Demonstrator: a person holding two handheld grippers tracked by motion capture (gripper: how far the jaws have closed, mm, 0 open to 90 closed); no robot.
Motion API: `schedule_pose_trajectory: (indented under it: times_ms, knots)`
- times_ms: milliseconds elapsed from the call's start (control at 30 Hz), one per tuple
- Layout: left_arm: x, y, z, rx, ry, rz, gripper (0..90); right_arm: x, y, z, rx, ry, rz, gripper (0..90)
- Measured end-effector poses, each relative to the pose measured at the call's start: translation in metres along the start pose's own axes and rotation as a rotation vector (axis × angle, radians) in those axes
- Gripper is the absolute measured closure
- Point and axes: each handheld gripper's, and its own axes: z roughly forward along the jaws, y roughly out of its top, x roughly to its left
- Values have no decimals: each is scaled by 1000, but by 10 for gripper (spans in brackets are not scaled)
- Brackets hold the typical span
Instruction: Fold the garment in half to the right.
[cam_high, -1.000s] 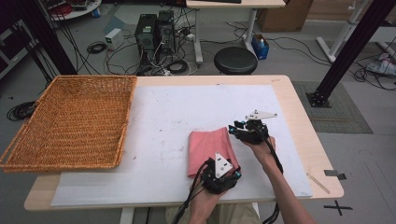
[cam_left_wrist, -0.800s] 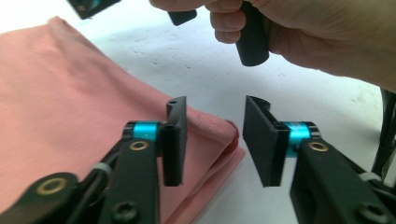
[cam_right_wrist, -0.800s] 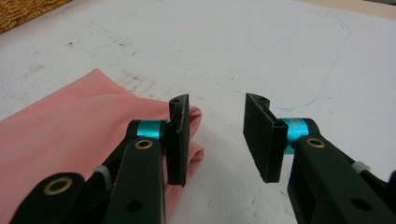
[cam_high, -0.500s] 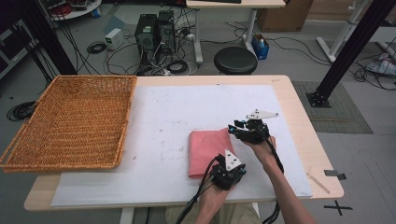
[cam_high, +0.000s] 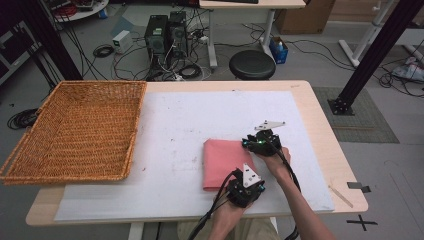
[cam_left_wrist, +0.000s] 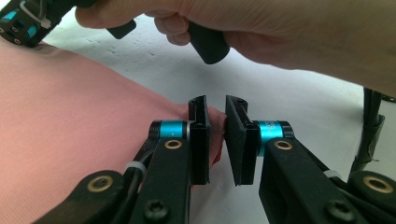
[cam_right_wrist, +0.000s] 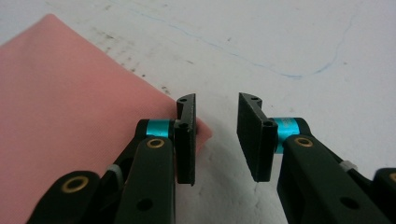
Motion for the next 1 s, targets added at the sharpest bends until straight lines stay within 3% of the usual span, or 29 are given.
schedule_pose_trajectory:
  times_ms: [300, 500, 600, 633, 700, 767, 833, 1000]
  knots:
    - [-2, -5, -3, 12, -12, 4, 791, 3, -5, 2, 16, -36, -14, 687]
    - [-4, -9, -8, 5, -20, 13, 780, 2, -7, 2, 6, -59, 22, 620]
    - [-5, -9, -12, -9, -36, 51, 667, 1, -8, -2, 3, -66, 33, 566]
    - [-5, -8, -18, -34, -52, 65, 642, 1, -8, -3, -1, -74, 42, 548]
    - [-5, -7, -22, -55, -51, 63, 566, -1, -8, -8, -19, -80, 54, 502]
    - [-2, -6, -29, -76, -28, 65, 526, -1, -7, -11, -27, -84, 62, 481]
    - [4, -6, -37, -95, 11, 68, 464, -2, -7, -16, -49, -81, 71, 392]
    - [30, -8, -63, -133, 107, 43, 366, 3, -13, -33, -97, -74, 62, 272]
